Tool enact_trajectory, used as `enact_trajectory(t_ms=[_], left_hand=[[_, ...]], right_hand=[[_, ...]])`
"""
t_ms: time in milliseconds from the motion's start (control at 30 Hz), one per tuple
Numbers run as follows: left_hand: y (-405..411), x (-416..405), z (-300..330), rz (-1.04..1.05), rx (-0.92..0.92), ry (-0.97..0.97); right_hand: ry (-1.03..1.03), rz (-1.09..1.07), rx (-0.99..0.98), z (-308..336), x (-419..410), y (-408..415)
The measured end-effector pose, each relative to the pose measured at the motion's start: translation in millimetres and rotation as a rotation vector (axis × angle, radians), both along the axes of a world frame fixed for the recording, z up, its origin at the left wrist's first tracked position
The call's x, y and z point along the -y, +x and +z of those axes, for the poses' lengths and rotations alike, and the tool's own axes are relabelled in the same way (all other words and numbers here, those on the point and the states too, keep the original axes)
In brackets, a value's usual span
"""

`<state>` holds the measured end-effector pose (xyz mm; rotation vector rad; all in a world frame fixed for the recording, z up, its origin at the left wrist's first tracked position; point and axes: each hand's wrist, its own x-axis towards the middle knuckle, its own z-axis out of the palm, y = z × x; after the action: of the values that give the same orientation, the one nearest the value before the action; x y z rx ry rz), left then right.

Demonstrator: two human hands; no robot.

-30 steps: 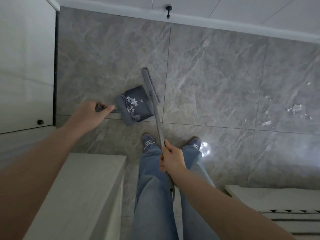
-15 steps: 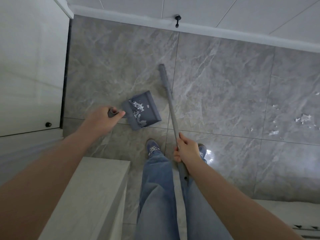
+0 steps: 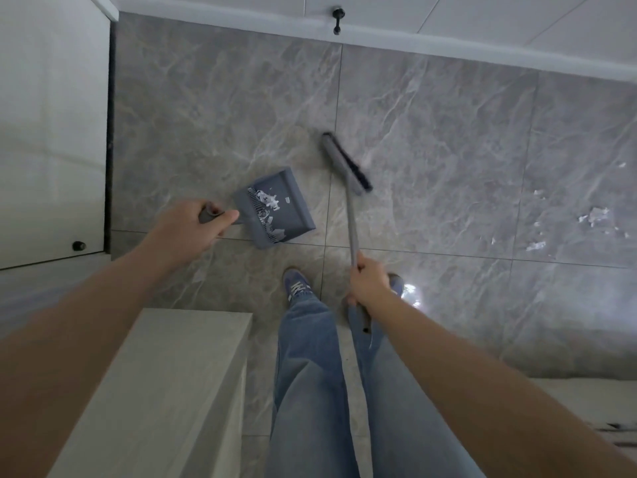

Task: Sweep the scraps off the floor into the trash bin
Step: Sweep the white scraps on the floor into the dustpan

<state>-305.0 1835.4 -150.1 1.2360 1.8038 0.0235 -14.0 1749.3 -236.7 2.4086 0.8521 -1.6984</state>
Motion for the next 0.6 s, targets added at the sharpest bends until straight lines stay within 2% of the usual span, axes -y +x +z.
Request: enact_trajectory(t_ms=[100,167,267,367,433,500,600], left_hand=[[21,-7,8,-0.003,0.032,-0.045],[34,-12,10,-0.031,0.032,-0.028],[47,-19,9,-0.076,0.031,-0.009],[58,-28,6,-0.128,0.034,-0.007],[70,-33,3,-0.185,0.03,-0.002],[84,-38,1,-0.23,0.033,-0.007],[100,-42,-2,-0.28,0.042,-0.019]], right_hand=[[0.031,0.061,-0.041,17,40,16],[0.016,0.008,-0.024,17,56,39],[0.039,-0.212,-0.006,17,61,67],[0.103,-0.41,0.094,21,39,86],[0.074,-0.497,0.121,17,24,93],[-0.01,-0.507,0.093,14,18,87],[-0.039,-0.39,0.015,28,30,65]])
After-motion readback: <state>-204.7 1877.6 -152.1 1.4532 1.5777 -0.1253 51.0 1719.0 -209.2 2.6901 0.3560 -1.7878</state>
